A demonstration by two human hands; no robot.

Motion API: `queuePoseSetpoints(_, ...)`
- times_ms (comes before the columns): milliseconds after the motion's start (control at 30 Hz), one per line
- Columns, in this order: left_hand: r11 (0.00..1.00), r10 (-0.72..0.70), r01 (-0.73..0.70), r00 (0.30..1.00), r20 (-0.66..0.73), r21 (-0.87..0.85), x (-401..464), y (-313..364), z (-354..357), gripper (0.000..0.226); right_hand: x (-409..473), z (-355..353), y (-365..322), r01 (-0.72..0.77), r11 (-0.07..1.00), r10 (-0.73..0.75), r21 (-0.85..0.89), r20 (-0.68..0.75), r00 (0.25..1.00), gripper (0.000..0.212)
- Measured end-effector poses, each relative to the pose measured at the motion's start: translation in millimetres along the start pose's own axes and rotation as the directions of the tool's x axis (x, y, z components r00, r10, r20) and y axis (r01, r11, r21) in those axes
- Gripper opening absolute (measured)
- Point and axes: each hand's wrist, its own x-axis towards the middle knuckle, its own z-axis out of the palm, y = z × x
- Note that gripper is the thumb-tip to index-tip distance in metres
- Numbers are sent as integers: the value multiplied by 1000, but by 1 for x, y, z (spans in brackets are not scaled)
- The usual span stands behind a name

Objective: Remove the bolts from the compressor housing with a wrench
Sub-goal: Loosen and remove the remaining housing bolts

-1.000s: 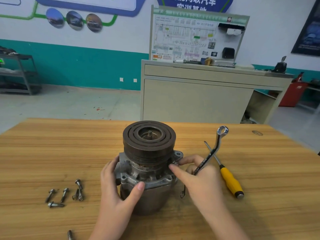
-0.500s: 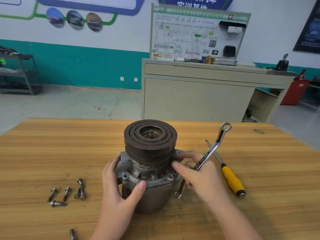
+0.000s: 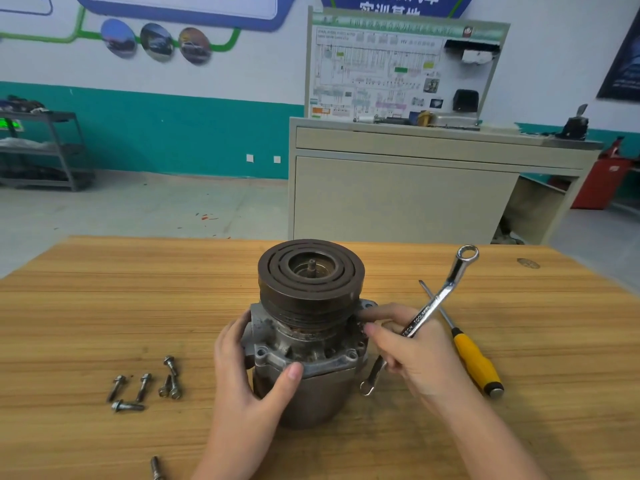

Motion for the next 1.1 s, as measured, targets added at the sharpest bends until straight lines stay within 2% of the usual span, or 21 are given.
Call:
queuePoseSetpoints(133, 1000, -5, 5, 1000, 2, -5, 0, 0, 0, 77, 2, 0, -1, 27, 999, -26, -37, 27, 999, 21)
queuePoseSetpoints(233, 1000, -2, 2, 1000, 4, 5, 0, 0, 0, 77, 3, 1, -3, 13, 1000, -15, 28, 74, 997, 19)
queuePoseSetpoints(300, 1000, 7, -7, 1000, 1, 8, 0, -1, 0, 76, 3, 1, -3, 25, 1000, -25, 7, 58, 998, 11)
queuePoseSetpoints(400, 1000, 8, -8, 1000, 7, 2, 0, 0, 0, 74, 4, 1, 0, 46, 997, -45, -53, 38, 998, 15)
queuePoseSetpoints(500, 1000, 6, -6, 1000, 9, -3, 1, 0, -1, 73, 6, 0, -1, 25, 999, -27, 25, 86, 996, 12)
queuePoseSetpoints(600, 1000, 11, -11, 1000, 4, -3, 1, 0, -1, 74, 9, -4, -1, 33, 999, -31, -12, 119, 992, 12)
queuePoseSetpoints(700, 1000, 13, -13, 1000, 9, 7, 1, -1, -1, 75, 11, -7, 2, 65, 997, -62, -29, 93, 994, 9)
queuePoseSetpoints(833, 1000, 16, -16, 1000, 2, 16, 1, -2, -2, 76, 6, -4, 8, 115, 993, -114, -1, 82, 990, 16)
queuePoseSetpoints(967, 1000, 5, -5, 1000, -6, 23, 0, -4, -2, 73, 3, 1, 13, 105, 994, -105, -37, -12, 994, 9)
queuePoseSetpoints(1100, 999, -25, 25, 1000, 9, 22, 0, -2, -2, 68, -3, 0, 13, 132, 991, -132, -23, 7, 991, 16)
